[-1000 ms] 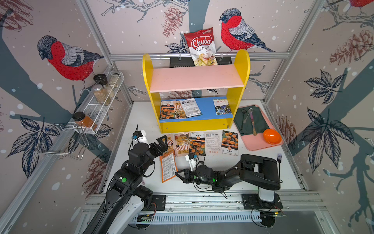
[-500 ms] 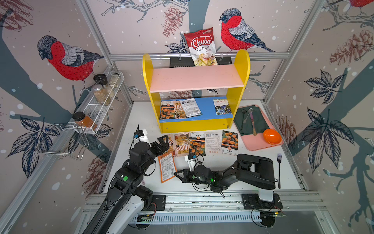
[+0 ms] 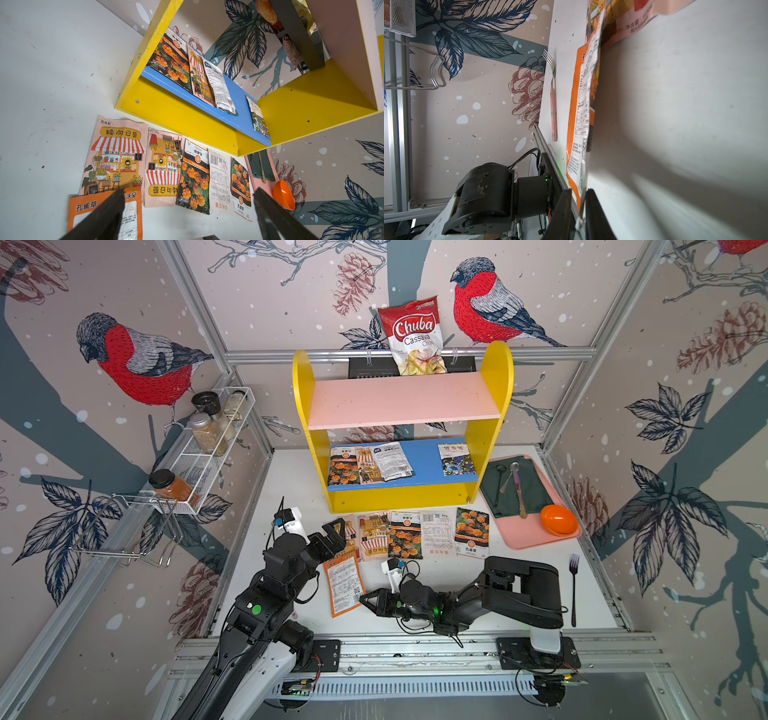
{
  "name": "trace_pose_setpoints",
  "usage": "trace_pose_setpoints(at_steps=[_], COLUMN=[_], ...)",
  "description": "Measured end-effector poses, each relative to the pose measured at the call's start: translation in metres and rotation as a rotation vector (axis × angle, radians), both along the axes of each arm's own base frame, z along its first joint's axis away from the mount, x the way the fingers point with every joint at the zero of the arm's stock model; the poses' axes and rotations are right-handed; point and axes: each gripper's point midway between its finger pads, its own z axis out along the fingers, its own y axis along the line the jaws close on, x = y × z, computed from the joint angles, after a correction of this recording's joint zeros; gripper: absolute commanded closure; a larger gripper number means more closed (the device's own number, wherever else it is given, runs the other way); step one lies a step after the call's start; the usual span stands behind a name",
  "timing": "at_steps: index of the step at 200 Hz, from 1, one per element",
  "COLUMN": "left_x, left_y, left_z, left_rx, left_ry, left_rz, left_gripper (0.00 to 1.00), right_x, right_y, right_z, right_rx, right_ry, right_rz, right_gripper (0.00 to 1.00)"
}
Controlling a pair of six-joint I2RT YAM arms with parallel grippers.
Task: Take the seed bag off the shelf
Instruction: Place the seed packet at the center of the board.
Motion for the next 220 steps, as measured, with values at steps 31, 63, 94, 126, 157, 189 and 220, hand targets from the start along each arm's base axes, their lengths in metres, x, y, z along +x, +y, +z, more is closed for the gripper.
trace_pose_setpoints(at_steps=[31, 63, 94, 126, 157, 189, 220], left_x=[-0.001, -0.001, 0.0, 0.001, 0.002, 0.003, 0.003], left_y=[-0.001, -0.001, -0.001, -0.002, -0.002, -0.002, -0.003], left_z=[0.001, 0.002, 0.001, 0.0, -0.001, 0.0, -0.001], left_rx=[-0.009, -0.01, -0.009, -0.007, -0.004, -0.003, -0.003], left_ry=[-0.007, -0.008, -0.005, -0.003, 0.003, 0.005, 0.007], left_rz=[-0.005, -0.005, -0.005, -0.005, -0.005, -0.005, -0.009], left_gripper=[0.04, 0.04, 0.04, 0.04, 0.04, 0.04, 0.04], right_x=[0.0, 0.004, 0.009, 0.013, 0.015, 0.014, 0.011], right_y=[-0.002, -0.008, -0.014, -0.011, -0.01, -0.009, -0.001], right_z=[-0.005, -0.012, -0.013, -0.004, 0.0, -0.002, -0.001], right_rx=[-0.02, -0.064, -0.095, -0.129, -0.184, -0.252, -0.307], right_ry=[0.008, 0.029, 0.033, -0.002, -0.047, -0.086, -0.129], right_rz=[-0.002, -0.032, -0.052, -0.056, -0.042, -0.018, 0.021], right_gripper=[0.62, 0.47, 0.29, 0.14, 0.1, 0.08, 0.08])
